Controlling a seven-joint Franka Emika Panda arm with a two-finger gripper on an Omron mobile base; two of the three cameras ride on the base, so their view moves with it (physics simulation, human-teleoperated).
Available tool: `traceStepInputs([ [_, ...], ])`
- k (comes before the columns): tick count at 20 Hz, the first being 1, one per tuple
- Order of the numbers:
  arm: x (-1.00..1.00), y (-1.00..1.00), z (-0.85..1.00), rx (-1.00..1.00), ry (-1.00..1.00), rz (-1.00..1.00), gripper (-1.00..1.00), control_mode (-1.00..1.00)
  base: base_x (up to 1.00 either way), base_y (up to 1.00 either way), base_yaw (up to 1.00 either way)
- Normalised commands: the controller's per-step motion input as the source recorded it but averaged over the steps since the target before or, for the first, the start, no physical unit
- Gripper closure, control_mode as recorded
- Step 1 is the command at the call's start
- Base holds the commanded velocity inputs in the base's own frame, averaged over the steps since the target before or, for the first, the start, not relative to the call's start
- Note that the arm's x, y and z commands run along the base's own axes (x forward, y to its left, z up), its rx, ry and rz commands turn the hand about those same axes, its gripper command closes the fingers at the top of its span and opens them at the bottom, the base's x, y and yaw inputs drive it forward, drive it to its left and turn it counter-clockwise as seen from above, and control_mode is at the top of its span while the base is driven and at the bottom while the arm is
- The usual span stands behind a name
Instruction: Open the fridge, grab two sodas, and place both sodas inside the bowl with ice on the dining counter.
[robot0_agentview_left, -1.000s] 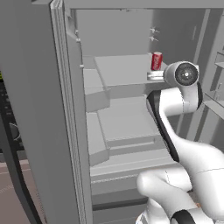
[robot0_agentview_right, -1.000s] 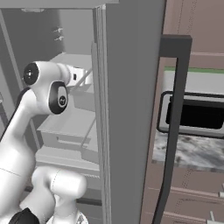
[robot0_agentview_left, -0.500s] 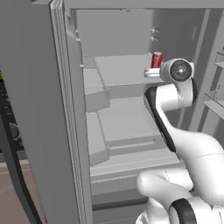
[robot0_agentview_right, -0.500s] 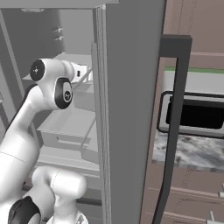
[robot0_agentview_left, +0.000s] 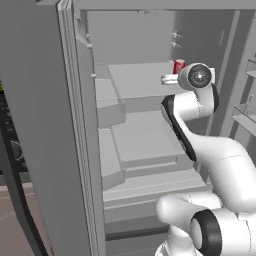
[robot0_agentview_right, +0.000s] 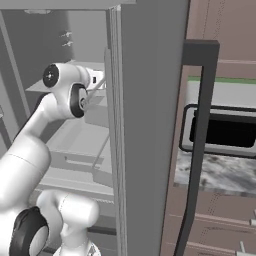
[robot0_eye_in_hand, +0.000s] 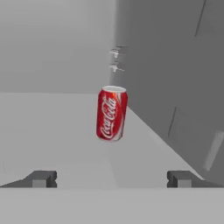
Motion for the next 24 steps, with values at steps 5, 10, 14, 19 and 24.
traceStepInputs([
  [5, 0.35, -0.1, 0.0, 0.07, 0.0, 0.0, -1.0, -1.0, 0.0, 0.0, 0.0],
  [10, 0.34, -0.12, 0.0, 0.12, 0.0, 0.0, -1.0, -1.0, 0.0, 0.0, 0.0],
  [14, 0.31, -0.07, 0.0, 0.09, 0.0, 0.0, -1.0, -1.0, 0.0, 0.0, 0.0],
  [19, 0.28, 0.0, 0.0, 0.02, 0.0, 0.0, -1.0, -1.0, 0.0, 0.0, 0.0],
  [24, 0.27, -0.01, 0.0, 0.0, 0.0, 0.0, -1.0, -1.0, 0.0, 0.0, 0.0],
])
